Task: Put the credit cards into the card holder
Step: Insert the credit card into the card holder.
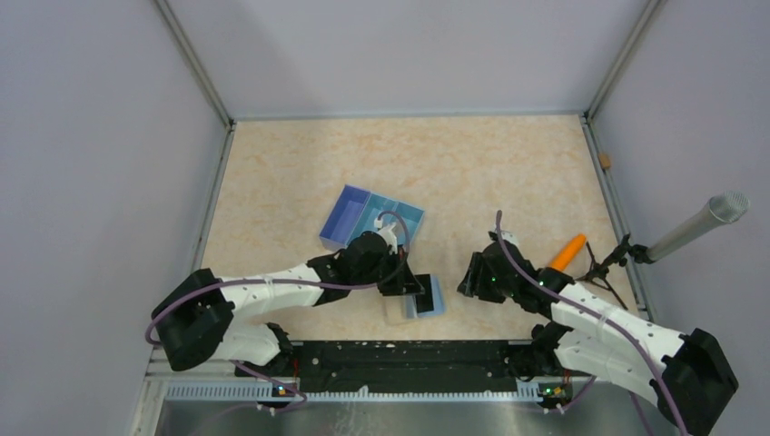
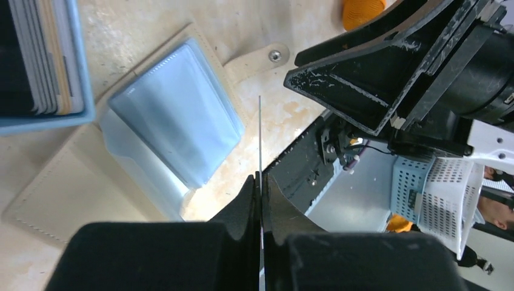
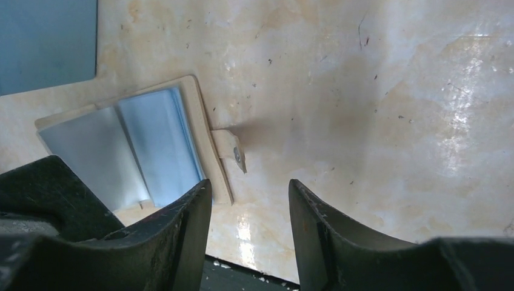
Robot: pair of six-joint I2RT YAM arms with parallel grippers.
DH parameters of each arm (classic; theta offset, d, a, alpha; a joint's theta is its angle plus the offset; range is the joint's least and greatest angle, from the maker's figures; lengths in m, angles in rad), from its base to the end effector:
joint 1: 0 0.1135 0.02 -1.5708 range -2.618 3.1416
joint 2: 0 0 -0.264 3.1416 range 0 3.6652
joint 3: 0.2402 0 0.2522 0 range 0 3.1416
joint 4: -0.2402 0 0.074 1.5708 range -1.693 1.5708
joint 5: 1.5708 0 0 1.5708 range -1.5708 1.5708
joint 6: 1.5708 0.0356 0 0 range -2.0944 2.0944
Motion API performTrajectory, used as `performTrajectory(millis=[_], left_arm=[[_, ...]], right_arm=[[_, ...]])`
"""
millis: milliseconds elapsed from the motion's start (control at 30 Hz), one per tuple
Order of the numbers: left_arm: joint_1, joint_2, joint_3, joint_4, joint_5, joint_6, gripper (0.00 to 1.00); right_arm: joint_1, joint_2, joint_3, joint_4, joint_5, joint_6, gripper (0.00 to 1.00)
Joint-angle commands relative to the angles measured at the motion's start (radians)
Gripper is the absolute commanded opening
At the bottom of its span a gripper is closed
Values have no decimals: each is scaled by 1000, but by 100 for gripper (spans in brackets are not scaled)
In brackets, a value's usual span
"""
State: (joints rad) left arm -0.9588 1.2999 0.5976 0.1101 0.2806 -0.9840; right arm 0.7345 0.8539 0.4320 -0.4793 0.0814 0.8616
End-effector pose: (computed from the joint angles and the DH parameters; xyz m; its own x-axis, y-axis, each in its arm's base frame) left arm 0.1441 -0.2225 0.1950 -0.9424 -0.0501 -0.3307 0.2415 0.5820 -0.7765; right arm 0.1226 0.1068 0.1811 -0.8575 0.2448 -0.4526 0.0310 0.9025 0.4295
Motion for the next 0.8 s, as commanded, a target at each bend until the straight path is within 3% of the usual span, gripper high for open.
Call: performTrajectory(millis=[0,400,633,767], left_arm=[[-3,16,32,-35,-61,13,0],[4,19,-36,-39,-84,-58,0],[6,17,-61,-63,-99,-77,0],[8,2,-77,-81,-122,-93,0]], right_arm=[[-9,34,-13,97,-16,-5,47],[-9,129,-22,203,-8,-42,36],[-8,153,-21,174,18,-33,14],[-7,152,-23,150,37,-27,6]])
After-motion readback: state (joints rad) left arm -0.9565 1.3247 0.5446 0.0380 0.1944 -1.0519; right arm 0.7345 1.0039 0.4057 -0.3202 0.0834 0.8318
